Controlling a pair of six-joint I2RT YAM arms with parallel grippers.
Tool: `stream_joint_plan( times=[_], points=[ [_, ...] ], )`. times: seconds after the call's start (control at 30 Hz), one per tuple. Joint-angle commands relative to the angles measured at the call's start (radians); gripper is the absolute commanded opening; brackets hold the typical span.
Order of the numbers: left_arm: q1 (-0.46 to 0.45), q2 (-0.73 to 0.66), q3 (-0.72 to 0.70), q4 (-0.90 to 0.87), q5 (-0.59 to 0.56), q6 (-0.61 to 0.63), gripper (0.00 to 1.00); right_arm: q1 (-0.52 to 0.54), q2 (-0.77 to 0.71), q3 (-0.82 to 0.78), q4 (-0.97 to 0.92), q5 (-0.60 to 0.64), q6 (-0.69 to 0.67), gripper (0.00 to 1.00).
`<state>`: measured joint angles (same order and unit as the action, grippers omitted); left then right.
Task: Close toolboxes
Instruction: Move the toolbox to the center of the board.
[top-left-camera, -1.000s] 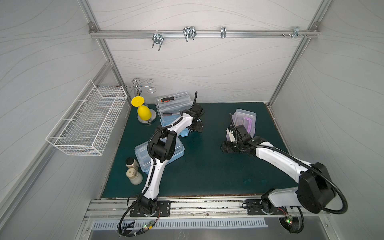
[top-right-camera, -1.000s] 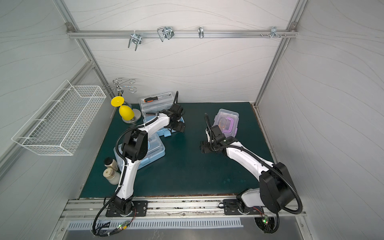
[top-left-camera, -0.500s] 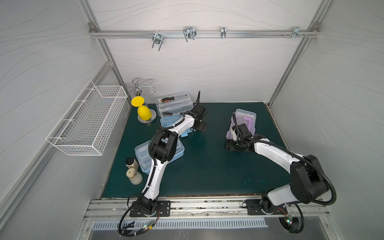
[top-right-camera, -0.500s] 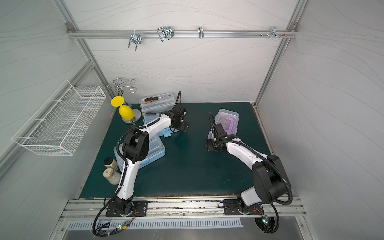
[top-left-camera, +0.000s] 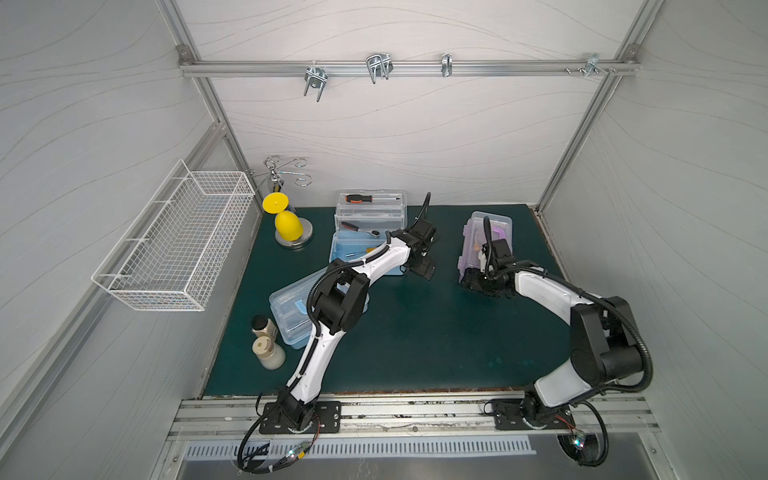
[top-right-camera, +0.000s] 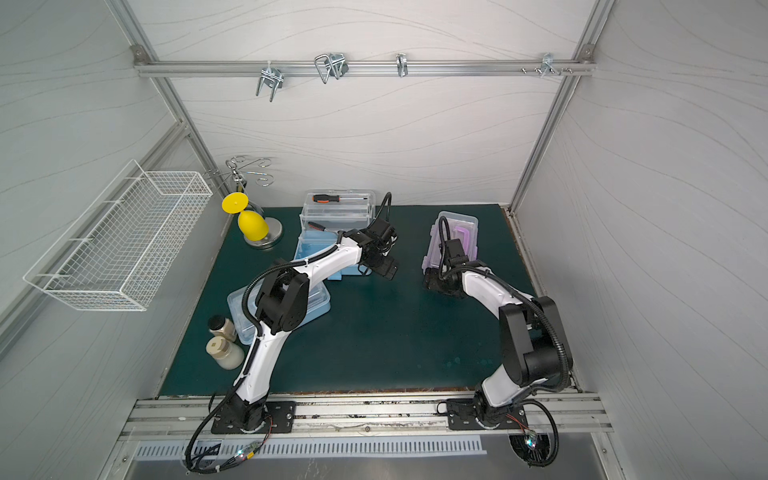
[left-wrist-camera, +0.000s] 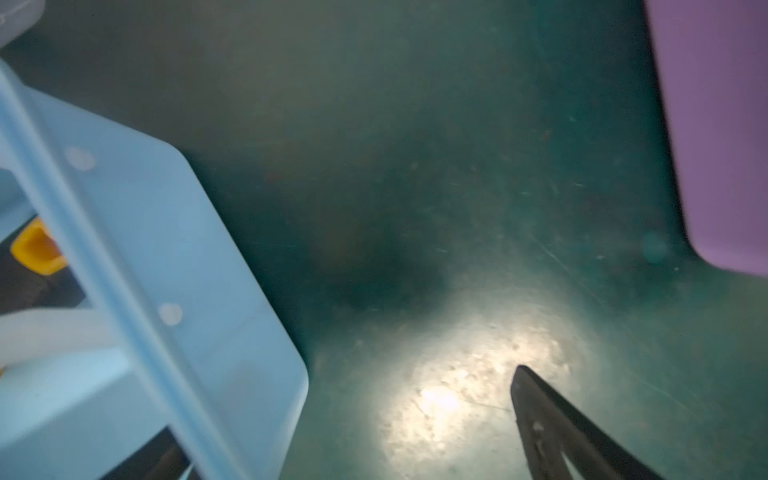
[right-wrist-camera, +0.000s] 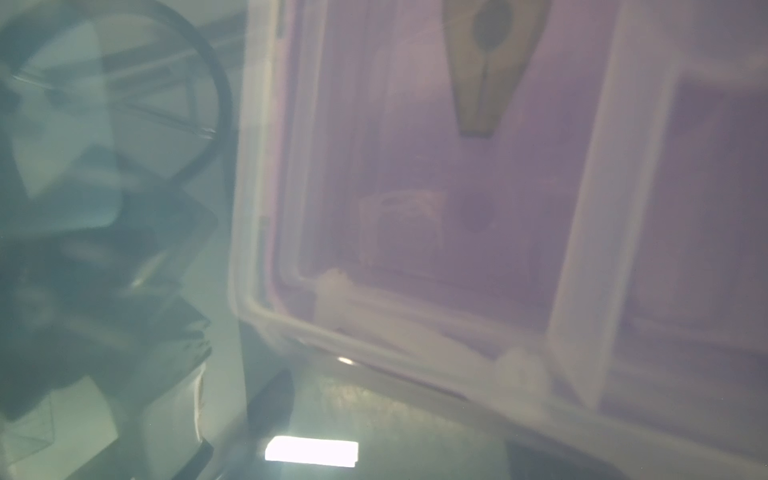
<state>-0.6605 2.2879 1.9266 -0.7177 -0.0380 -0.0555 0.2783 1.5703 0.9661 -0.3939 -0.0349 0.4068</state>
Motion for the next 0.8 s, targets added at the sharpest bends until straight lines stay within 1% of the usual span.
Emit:
stream_joint_plan(
  times=[0.0, 0.23, 0.47, 0.6, 0.77],
  points=[
    [-0.059, 0.019, 0.037, -0.029, 0.077, -0.007, 0.99, -0.047, 0.013, 0.026, 0.035, -0.007, 0.007, 0.78],
    [-0.162, 0.023, 0.023, -0.011, 0.09, -0.037, 0.98, -0.124, -0.003, 0.01, 0.035, -0.039, 0.003, 0.78],
    [-0.243, 0.016, -0.007, 0.016, 0.105, -0.088, 0.98, -0.145, -0.032, -0.014, 0.025, -0.074, 0.002, 0.76],
    [-0.276, -0.015, -0.054, 0.036, 0.103, -0.119, 0.98, -0.147, -0.059, -0.03, 0.016, -0.092, 0.001, 0.75],
    [-0.31, -0.066, -0.157, 0.078, 0.094, -0.151, 0.98, -0.147, -0.103, -0.048, -0.001, -0.109, -0.003, 0.75]
  ],
)
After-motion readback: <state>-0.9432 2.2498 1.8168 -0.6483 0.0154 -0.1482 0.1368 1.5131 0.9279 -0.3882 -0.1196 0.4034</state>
